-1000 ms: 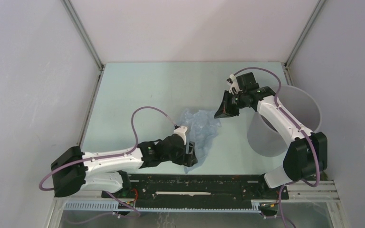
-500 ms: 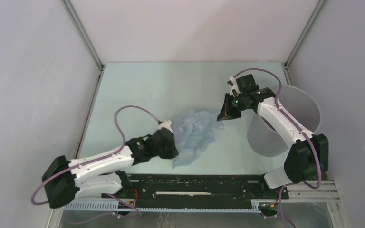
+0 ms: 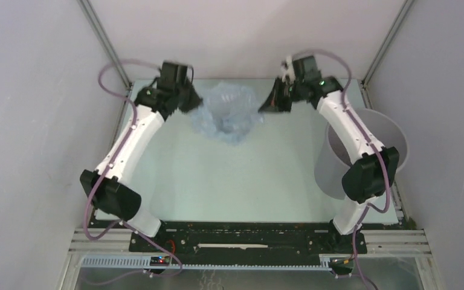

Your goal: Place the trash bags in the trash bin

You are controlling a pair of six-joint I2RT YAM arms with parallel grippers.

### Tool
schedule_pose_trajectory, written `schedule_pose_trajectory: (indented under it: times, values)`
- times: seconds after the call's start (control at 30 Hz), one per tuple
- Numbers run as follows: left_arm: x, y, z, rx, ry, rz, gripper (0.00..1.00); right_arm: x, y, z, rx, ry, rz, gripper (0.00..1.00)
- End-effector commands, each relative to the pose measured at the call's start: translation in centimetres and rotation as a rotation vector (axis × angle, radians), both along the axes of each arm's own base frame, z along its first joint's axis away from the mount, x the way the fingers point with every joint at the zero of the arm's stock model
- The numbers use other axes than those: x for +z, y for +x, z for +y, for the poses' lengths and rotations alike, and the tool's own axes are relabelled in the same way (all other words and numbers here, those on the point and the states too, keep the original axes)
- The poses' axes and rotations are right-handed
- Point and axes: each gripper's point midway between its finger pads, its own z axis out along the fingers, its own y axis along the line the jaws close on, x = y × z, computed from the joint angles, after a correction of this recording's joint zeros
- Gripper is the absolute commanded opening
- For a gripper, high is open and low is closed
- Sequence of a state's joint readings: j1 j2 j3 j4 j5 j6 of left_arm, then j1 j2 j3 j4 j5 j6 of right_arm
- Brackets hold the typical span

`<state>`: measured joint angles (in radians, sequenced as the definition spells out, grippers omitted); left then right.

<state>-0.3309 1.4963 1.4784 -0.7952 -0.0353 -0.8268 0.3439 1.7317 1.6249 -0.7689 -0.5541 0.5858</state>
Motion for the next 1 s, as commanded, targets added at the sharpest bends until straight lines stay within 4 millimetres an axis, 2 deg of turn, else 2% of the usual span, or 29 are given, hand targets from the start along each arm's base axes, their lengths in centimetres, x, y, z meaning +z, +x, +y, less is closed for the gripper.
schedule_pose_trajectory:
  times: [0.0, 0.03, 0.07, 0.1, 0.17, 0.2, 0.27, 0.33, 0.37, 0.4, 0.43, 0.47, 0.53, 0.6, 0.63, 0.7, 0.77, 0.8, 0.83, 0.87, 0.9, 0.93, 0.97]
  values:
    - [25.1, -3.5, 1.3, -0.035, 0.195, -0.605, 0.0, 22.6, -3.3, -0.6, -0.006, 0.063, -0.569, 0.0]
    - [28.4, -5.5, 0.9, -0.059, 0.226, -0.72, 0.0, 25.7, -5.2, -0.8, -0.004, 0.038, -0.708, 0.0]
    - [30.4, -7.1, 0.4, -0.075, 0.219, -0.81, 0.0, 27.7, -7.0, -0.8, 0.004, 0.024, -0.819, 0.0]
    - [30.7, -8.3, -0.3, -0.1, 0.184, -0.862, 0.0, 28.8, -8.4, -0.8, 0.011, 0.019, -0.911, 0.0]
    - [26.8, -8.8, -0.3, -0.084, 0.127, -0.848, 0.0, 27.6, -9.5, -0.7, 0.019, 0.053, -0.955, 0.0]
    - [23.8, -8.5, -0.2, -0.07, 0.122, -0.801, 0.0, 25.8, -9.3, -0.8, 0.01, 0.061, -0.922, 0.0]
    - [15.8, -7.9, -0.3, -0.087, 0.134, -0.63, 0.0, 19.9, -8.0, -0.8, 0.01, 0.025, -0.801, 0.0]
    - [5.6, -8.0, -0.1, -0.114, 0.13, -0.392, 0.0, 11.5, -7.1, -0.8, 0.039, -0.047, -0.6, 0.0]
    - [0.2, -8.7, 0.4, -0.12, 0.124, -0.259, 0.0, 6.1, -7.4, -0.8, 0.075, -0.092, -0.466, 0.0]
    - [-4.2, -9.9, 0.8, -0.116, 0.11, -0.149, 0.0, 2.2, -8.3, -0.7, 0.116, -0.132, -0.362, 0.0]
    - [-7.8, -11.3, 0.9, -0.133, 0.087, -0.062, 0.0, -1.2, -9.3, -0.6, 0.153, -0.177, -0.275, 0.0]
    - [-10.8, -12.9, 1.0, -0.142, 0.07, 0.008, 0.0, -4.2, -10.5, -0.6, 0.191, -0.223, -0.199, 0.0]
    - [-14.4, -15.6, 0.5, -0.149, -0.01, 0.07, 0.0, -7.8, -13.0, -0.1, 0.26, -0.28, -0.113, 0.0]
    - [-15.5, -17.4, -0.3, -0.156, -0.118, 0.082, 0.0, -9.2, -14.8, 0.7, 0.306, -0.299, -0.089, 0.0]
    - [-15.4, -17.7, -0.3, -0.145, -0.145, 0.07, 0.0, -9.3, -15.3, 1.0, 0.316, -0.298, -0.089, 0.0]
    - [-13.2, -17.3, -0.4, -0.152, -0.179, -0.008, 0.0, -7.9, -15.2, 1.6, 0.317, -0.266, -0.113, 0.0]
    - [-7.6, -15.6, -0.7, -0.169, -0.19, -0.127, 0.0, -4.4, -13.9, 2.0, 0.294, -0.227, -0.171, 0.0]
    - [-3.9, -14.5, -0.6, -0.175, -0.185, -0.193, 0.0, -1.9, -13.1, 1.9, 0.28, -0.214, -0.198, 0.0]
    - [0.2, -13.4, -0.2, -0.176, -0.17, -0.26, 0.0, 1.2, -12.1, 2.0, 0.262, -0.192, -0.244, 0.0]
    - [4.2, -12.4, 0.3, -0.167, -0.143, -0.32, 0.0, 6.2, -10.7, 2.2, 0.235, -0.153, -0.335, 0.0]
    - [9.1, -11.4, 0.7, -0.166, -0.118, -0.404, 0.0, 8.8, -10.0, 2.0, 0.219, -0.147, -0.374, 0.0]
    - [13.5, -10.9, 1.0, -0.167, -0.096, -0.48, 0.0, 15.2, -9.3, 2.0, 0.184, -0.096, -0.504, 0.0]
    - [18.6, -10.6, 1.3, -0.168, -0.09, -0.579, 0.0, 19.5, -9.2, 1.7, 0.159, -0.063, -0.589, 0.0]
